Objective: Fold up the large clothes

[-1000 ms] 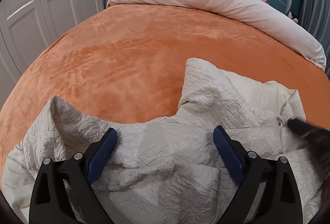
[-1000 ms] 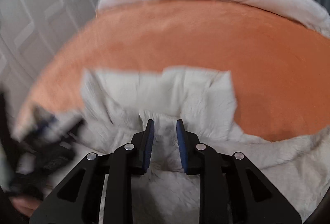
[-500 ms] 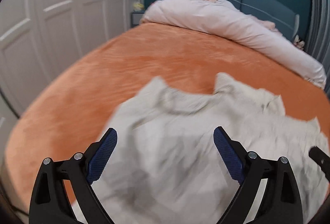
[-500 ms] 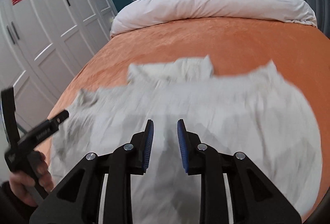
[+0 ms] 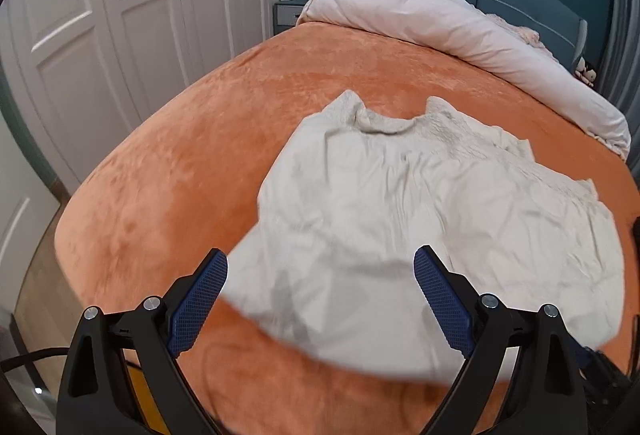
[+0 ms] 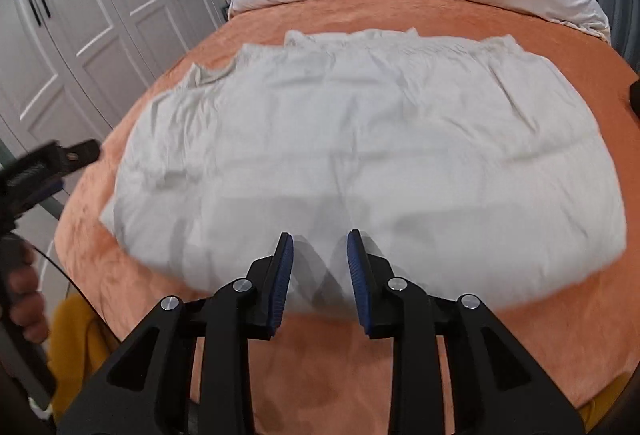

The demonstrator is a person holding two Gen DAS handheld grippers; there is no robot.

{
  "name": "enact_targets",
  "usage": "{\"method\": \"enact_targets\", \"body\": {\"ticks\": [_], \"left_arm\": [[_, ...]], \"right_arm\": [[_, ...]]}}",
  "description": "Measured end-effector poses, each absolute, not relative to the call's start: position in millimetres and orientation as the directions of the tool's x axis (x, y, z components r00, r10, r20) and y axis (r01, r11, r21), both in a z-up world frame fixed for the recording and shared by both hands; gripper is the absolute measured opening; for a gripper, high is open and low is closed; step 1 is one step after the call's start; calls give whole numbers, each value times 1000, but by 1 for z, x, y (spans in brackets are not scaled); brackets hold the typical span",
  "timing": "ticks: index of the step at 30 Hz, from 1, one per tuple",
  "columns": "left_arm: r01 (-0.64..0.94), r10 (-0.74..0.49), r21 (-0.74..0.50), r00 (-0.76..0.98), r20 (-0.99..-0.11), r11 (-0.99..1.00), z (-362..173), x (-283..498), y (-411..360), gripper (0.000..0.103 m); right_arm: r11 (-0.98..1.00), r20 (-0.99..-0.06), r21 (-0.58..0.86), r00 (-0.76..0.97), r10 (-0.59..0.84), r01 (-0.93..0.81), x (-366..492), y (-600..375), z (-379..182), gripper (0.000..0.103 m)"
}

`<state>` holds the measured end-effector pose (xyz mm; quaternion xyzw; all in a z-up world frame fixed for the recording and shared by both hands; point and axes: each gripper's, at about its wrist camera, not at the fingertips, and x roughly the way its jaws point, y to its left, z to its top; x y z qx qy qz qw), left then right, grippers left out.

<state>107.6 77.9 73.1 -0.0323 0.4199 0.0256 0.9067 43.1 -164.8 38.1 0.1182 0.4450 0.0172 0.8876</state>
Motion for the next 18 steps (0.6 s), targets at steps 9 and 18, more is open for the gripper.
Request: {"method": "enact_targets", "body": {"ticks": [9, 18], "left_arm": [[55, -111, -102, 704, -701, 993, 78, -8, 62, 93], [-217, -42, -246, 663, -748, 945, 44, 97, 135, 93]], "right_arm": [[978, -708, 164, 705, 27, 126, -9, -193, 69, 33], [971, -693, 215, 717, 77, 103, 65, -188, 89, 34]]}}
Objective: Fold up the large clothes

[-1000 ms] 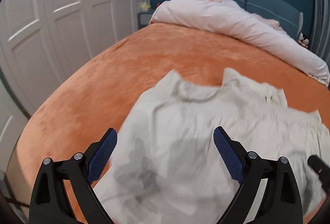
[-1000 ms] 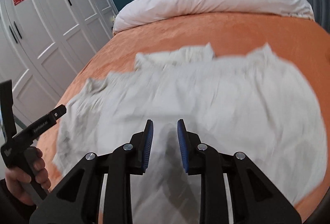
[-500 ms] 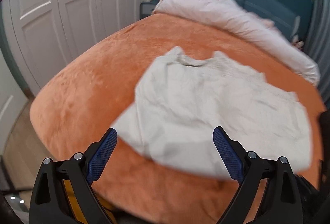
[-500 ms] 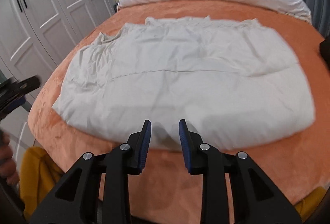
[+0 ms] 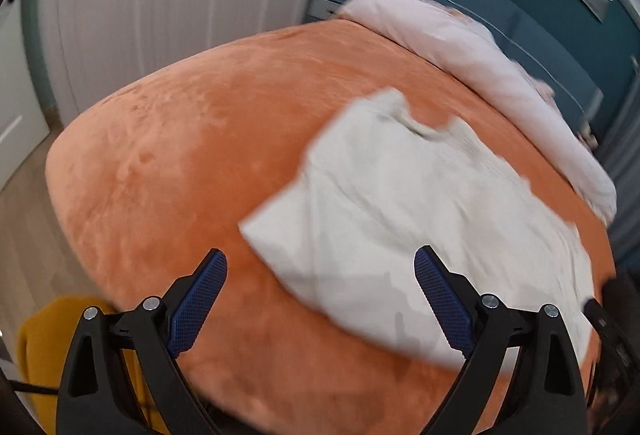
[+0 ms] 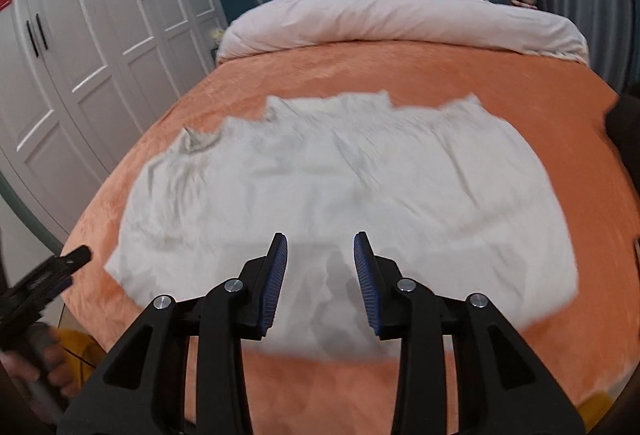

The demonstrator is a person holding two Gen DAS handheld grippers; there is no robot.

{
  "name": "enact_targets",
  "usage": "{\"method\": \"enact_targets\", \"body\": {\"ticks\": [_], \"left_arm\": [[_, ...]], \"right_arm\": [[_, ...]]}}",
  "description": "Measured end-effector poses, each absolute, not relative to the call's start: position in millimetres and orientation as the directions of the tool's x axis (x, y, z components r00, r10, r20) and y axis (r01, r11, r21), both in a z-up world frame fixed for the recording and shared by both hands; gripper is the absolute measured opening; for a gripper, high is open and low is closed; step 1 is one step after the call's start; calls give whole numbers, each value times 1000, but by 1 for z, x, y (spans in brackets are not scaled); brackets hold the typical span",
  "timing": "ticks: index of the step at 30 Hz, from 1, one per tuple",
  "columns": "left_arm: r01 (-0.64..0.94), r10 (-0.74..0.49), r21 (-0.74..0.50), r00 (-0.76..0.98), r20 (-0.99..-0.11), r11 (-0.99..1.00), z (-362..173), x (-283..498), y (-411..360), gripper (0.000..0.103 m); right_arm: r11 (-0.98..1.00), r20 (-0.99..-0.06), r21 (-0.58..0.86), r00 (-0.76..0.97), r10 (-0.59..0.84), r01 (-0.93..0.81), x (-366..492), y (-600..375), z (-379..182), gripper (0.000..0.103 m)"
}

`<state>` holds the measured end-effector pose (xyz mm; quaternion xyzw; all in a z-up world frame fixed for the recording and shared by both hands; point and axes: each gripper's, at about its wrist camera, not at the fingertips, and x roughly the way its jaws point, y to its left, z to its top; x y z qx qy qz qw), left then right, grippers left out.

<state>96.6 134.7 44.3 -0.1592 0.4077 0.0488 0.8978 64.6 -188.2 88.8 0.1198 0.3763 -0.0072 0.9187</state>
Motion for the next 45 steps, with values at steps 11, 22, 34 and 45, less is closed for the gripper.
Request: {"method": "enact_targets", "body": {"ticks": [11, 22, 34, 45], "left_arm": [[-374, -77, -332, 556, -828, 866, -21, 137, 178, 93], [-310, -128, -360, 575, -808, 880, -31, 161, 166, 94], [-140, -399, -581, 598, -695, 802, -5, 177, 144, 10], [57, -447, -562, 674, -588, 825, 77, 133, 98, 5]], "right_arm": [[980, -706, 201, 695, 137, 11, 149, -135, 68, 26], [981, -821, 187, 555, 134, 41, 193, -133, -9, 12], [956, -750, 290, 633, 194, 50, 130, -161, 50, 14], [949, -804, 302, 560, 201, 93, 114, -176, -9, 0]]}}
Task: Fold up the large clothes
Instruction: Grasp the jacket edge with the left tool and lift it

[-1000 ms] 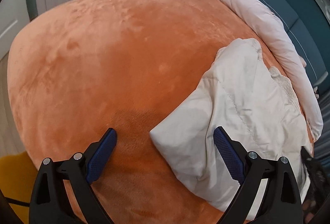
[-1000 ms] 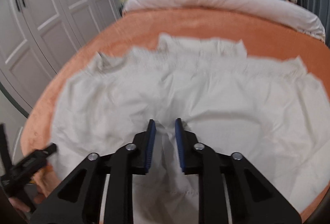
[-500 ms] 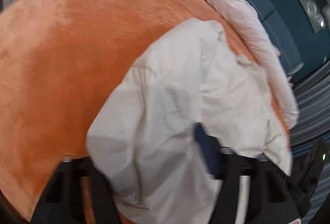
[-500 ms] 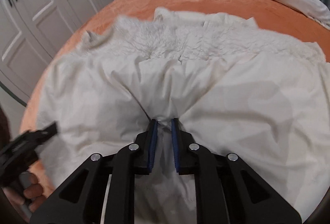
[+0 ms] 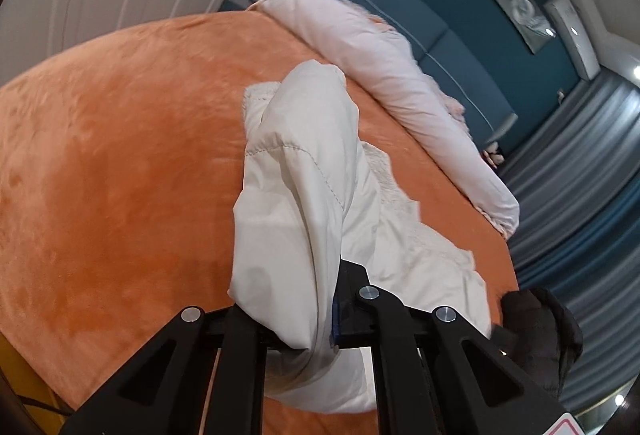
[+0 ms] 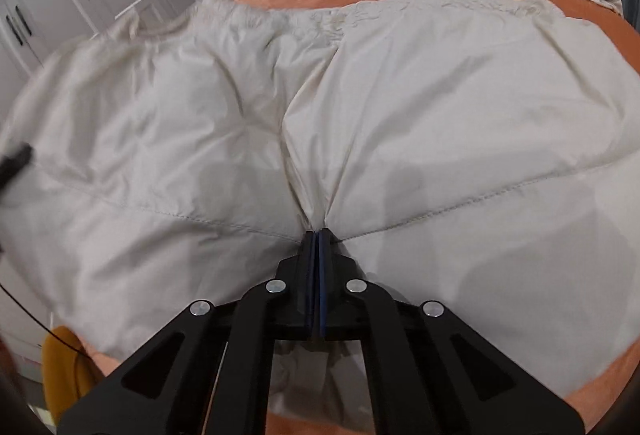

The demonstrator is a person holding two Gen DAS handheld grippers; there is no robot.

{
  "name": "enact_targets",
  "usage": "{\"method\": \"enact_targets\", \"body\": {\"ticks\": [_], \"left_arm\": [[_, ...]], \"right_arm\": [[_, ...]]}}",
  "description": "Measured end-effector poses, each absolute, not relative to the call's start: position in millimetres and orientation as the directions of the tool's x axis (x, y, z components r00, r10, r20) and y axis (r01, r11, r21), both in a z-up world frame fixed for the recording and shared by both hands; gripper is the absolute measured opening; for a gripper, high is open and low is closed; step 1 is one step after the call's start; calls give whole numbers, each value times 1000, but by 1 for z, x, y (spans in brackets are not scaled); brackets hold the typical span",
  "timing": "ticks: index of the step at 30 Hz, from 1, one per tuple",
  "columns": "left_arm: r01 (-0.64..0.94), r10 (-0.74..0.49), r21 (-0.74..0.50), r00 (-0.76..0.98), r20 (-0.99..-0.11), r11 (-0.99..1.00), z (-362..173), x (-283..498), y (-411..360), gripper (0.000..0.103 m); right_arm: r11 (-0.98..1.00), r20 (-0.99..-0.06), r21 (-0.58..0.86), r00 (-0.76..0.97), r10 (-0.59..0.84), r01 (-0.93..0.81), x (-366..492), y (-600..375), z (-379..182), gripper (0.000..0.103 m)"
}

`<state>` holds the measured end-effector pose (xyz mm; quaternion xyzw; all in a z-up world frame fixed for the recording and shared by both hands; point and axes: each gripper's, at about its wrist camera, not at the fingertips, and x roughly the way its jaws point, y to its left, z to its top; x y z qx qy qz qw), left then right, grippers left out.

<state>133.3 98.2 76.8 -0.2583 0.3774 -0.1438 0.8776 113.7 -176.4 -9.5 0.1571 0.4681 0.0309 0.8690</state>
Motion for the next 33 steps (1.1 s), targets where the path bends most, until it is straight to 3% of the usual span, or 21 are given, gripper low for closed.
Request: {"method": "enact_targets", "body": {"ticks": [4, 6, 11, 15, 22, 28, 33], "left_arm": [[107, -420, -493, 695, -584, 864, 95, 127, 81, 5], [104, -428, -509, 695, -577, 854, 101, 126, 83, 5], [58, -429, -553, 699, -572, 831, 98, 127, 106, 4], [-32, -395, -573, 693, -603, 819, 74, 134, 139, 3], [-183, -349, -578, 642, -683, 795, 20, 146, 175, 3], [-113, -407, -628, 671, -620, 770, 44, 143, 169, 2], [129, -457, -534, 703, -545, 836, 114, 128, 100, 1]], "right_arm": [[918, -770, 377, 593, 237, 122, 104, -193, 11, 2], [902, -724, 411, 649, 236, 130, 85, -207, 29, 2], [909, -748, 393, 624, 227, 140, 68, -217, 26, 2], [896, -759, 427, 587, 282, 122, 66, -206, 15, 2], [935, -780, 351, 569, 261, 54, 87, -170, 27, 2], [947, -823, 314, 515, 239, 63, 123, -160, -1, 0], [916, -797, 393, 526, 297, 78, 127, -171, -13, 0]]}}
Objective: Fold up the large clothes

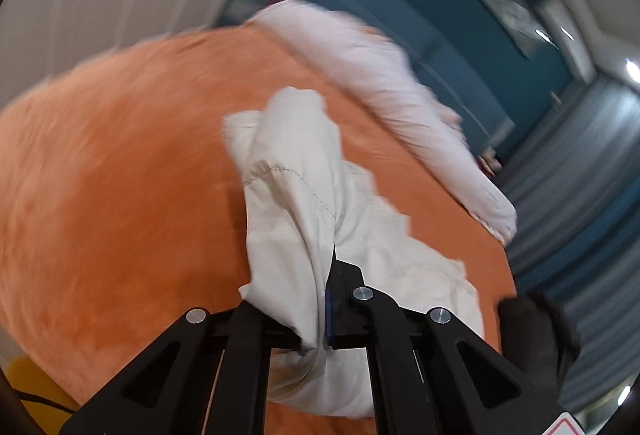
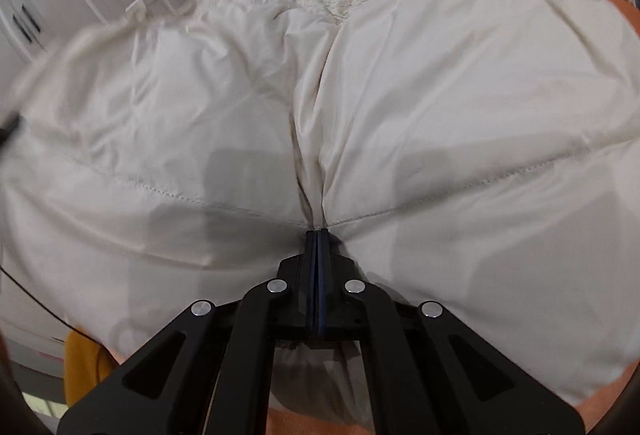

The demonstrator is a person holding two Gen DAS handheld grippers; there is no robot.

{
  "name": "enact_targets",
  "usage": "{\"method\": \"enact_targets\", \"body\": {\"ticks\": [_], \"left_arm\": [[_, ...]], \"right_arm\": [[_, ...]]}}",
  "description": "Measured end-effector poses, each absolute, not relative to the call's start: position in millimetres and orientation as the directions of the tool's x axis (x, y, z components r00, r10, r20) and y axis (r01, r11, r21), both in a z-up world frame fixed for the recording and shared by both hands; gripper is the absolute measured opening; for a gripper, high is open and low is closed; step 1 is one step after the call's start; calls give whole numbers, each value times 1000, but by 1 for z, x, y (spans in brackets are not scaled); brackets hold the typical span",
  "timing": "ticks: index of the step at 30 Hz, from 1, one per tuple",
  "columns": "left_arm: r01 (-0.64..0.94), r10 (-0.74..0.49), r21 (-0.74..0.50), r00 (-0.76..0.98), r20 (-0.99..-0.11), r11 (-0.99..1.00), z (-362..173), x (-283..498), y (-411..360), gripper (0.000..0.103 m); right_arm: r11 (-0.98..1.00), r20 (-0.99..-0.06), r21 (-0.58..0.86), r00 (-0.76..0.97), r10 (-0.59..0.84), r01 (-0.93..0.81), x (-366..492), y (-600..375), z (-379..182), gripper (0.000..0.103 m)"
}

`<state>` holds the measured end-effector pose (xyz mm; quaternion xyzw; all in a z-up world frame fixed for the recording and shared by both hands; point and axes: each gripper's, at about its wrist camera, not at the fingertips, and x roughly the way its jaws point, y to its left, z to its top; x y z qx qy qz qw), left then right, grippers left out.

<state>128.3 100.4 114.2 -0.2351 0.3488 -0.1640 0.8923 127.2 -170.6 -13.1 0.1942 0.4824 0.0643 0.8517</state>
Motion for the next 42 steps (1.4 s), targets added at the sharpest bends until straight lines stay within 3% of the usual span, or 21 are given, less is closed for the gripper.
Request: {"method": "enact_targets", "body": {"ticks": [8, 11, 14, 23, 29, 42], "left_arm": [[452, -576, -357, 658, -485, 817, 170, 106, -43, 1], [533, -611, -308, 614, -501, 788, 172, 102, -92, 1], [588, -624, -268, 562, -543, 763, 161, 99, -138, 1], [643, -573, -192, 457, -681, 741, 93, 89, -243, 1], [656, -499, -111, 443, -745, 747, 54, 79, -273, 2], [675, -408, -2, 443, -798, 738, 2, 80, -294, 5]], "right_arm": [[823, -710, 556, 582, 397, 117, 101, -205, -1, 0], [756, -638, 644, 631, 442, 121, 60, -232, 10, 3], [740, -629, 656, 652, 424, 151, 19, -264, 18, 3], [721, -653, 622, 711, 262, 305, -67, -354, 40, 3], [745, -679, 565, 713, 176, 355, -79, -369, 44, 3], [738, -651, 565, 749, 124, 369, -105, -388, 47, 4]]}}
